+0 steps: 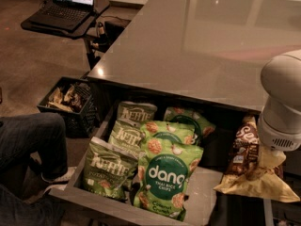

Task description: Pick green jalapeno chip bag from top drawer and place on counter

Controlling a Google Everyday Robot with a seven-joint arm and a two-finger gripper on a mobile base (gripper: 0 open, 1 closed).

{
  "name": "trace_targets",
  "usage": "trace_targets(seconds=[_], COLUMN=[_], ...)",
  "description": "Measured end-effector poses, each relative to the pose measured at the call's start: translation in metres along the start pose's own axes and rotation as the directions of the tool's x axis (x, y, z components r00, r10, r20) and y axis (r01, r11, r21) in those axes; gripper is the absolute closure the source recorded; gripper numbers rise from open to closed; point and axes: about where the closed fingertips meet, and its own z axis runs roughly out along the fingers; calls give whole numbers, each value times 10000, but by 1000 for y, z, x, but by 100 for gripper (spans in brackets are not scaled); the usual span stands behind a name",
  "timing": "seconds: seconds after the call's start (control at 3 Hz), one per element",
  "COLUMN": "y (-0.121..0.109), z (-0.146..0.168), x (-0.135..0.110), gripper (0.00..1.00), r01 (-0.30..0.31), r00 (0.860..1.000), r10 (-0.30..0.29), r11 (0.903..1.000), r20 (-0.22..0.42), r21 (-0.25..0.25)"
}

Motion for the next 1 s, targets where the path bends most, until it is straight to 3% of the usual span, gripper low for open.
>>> trace_targets(seconds=[0.67,1.0], y=[17,74], z=[-14,-50], x=[13,41], gripper=[100,100], r01=[-199,-803], r00=[9997,9964], r10=[202,821], r11=[9995,9944], r20=[97,231], r21=[-258,-683])
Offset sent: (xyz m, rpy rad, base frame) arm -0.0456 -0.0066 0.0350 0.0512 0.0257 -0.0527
